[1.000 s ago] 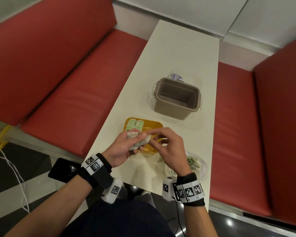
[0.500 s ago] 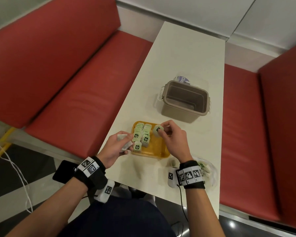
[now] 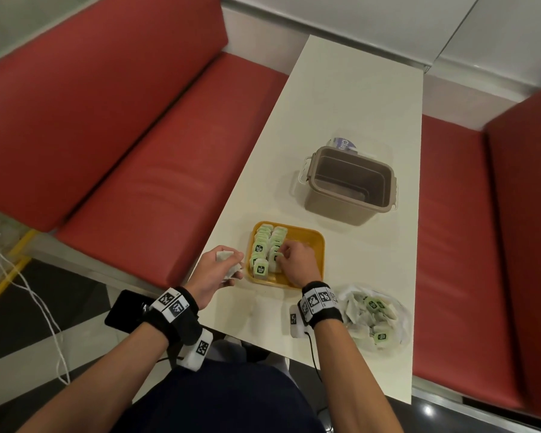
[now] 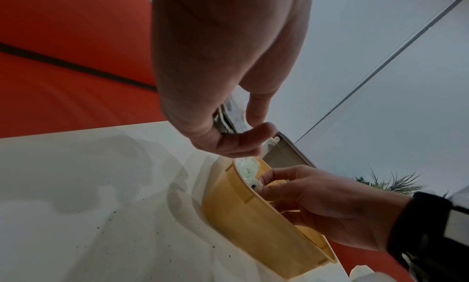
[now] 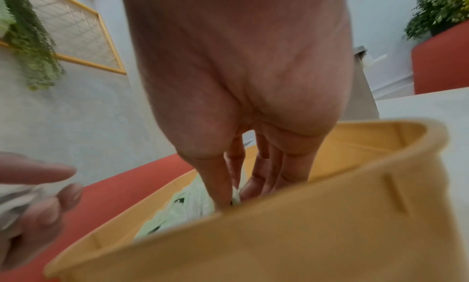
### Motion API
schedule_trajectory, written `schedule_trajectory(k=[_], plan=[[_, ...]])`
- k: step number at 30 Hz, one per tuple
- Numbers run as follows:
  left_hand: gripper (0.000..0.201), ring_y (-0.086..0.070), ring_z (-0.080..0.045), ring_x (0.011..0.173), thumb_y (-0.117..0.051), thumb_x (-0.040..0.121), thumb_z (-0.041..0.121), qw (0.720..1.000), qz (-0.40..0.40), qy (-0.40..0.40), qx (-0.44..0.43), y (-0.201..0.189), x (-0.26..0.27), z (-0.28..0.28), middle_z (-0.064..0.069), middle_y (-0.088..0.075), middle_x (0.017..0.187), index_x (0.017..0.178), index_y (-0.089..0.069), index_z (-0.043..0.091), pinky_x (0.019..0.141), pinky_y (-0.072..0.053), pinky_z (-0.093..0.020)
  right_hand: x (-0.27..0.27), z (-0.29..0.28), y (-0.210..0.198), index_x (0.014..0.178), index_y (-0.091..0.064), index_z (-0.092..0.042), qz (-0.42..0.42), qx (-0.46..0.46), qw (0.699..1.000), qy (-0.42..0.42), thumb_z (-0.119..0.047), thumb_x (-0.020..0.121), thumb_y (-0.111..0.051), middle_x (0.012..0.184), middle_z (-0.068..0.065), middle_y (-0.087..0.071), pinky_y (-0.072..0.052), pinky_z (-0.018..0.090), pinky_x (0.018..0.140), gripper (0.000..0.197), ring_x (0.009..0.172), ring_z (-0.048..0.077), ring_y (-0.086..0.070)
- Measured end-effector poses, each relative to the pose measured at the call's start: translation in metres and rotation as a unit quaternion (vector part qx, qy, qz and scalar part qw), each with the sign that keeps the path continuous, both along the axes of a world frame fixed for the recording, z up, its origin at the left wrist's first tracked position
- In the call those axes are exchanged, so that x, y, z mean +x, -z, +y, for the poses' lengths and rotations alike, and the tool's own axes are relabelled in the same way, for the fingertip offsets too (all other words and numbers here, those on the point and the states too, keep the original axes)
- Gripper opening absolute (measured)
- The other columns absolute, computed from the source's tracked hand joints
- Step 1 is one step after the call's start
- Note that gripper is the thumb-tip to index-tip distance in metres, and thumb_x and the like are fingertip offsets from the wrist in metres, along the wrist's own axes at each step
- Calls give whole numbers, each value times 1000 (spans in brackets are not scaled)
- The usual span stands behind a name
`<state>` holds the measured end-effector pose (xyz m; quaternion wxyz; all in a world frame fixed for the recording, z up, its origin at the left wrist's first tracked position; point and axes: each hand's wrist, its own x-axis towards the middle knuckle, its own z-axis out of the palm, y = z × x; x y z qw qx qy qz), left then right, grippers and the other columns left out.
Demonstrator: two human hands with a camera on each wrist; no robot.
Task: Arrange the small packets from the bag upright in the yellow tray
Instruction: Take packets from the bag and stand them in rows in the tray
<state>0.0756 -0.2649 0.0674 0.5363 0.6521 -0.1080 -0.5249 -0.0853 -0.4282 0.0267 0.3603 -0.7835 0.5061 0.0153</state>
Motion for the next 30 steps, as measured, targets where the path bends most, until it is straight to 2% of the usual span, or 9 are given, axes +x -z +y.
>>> schedule_trajectory(k=[3, 6, 11, 13, 16, 19, 23, 27, 30], plan=[[14, -69, -23, 76, -75, 100, 23, 1000, -9, 9, 10, 4, 0, -3, -9, -73, 91, 107, -68, 13, 60, -53, -29, 2, 5, 2, 103, -63, -27, -11, -9, 999, 30, -19, 99, -71, 104, 4, -70, -58, 44, 93, 12, 104, 27, -66], [18, -69, -21, 74, -77, 99, 24, 999, -20, 18, 23, 6, -1, -4, -10, -73, 91, 108, -68, 12, 62, -54, -30, 0, 10, 3, 108, -55, -23, -21, 1, 997, 78, -21, 96, -78, 110, 6, -67, -57, 42, 88, 27, 105, 28, -65], [25, -69, -21, 72, -77, 98, 24, 999, -22, 23, 42, 9, -3, -5, -15, -72, 91, 113, -67, 8, 61, -55, -30, -5, 17, -2, 111, -57, -14, 29, 41, 995, 89, -33, 78, -98, 109, 6, -65, -53, 36, 77, 55, 97, 25, -65], [29, -70, -21, 73, -77, 98, 23, 998, -20, 25, 45, 8, -4, -6, -15, -72, 92, 117, -66, 5, 62, -56, -30, -3, 18, -3, 109, -60, -15, 43, 40, 996, 73, -32, 79, -98, 108, 6, -68, -54, 34, 76, 50, 97, 24, -67], [29, -69, -21, 74, -77, 99, 22, 999, -19, 29, 42, 5, -6, -8, -15, -71, 92, 119, -65, 3, 60, -55, -29, 1, 19, -2, 94, -58, -22, 37, 13, 996, 76, -26, 84, -94, 106, 7, -73, -61, 39, 82, 37, 97, 26, -71], [30, -69, -22, 74, -76, 100, 21, 998, -21, 35, 39, 3, -6, -7, -15, -71, 90, 119, -64, 2, 61, -55, -30, 4, 22, -1, 104, -60, -20, 25, -13, 996, 90, -25, 84, -91, 105, 5, -74, -63, 45, 85, 38, 98, 28, -72], [27, -69, -24, 80, -76, 99, 17, 999, -2, 31, 13, 2, -6, -6, -17, -70, 96, 118, -65, 1, 64, -57, -30, 3, 24, 0, 110, -61, -17, 19, -4, 995, 94, -25, 83, -91, 106, 7, -75, -62, 44, 84, 41, 99, 29, -72], [17, -70, -29, 89, -66, 104, 10, 996, 70, 29, -37, -8, -4, -5, -21, -70, 99, 120, -64, 6, 78, -60, -33, -4, 20, -13, 119, -60, -20, 5, -19, 994, 111, -33, 81, -94, 110, 3, -73, -62, 45, 87, 52, 102, 26, -70], [27, -74, -38, 102, -55, 104, -4, 990, 122, 19, -70, -17, -1, -4, -29, -69, 112, 130, -60, -1, 98, -62, -43, -11, 16, -36, 113, -62, -24, -63, -55, 991, 108, -35, 91, -85, 103, -6, -72, -59, 40, 83, 34, 95, 18, -69]])
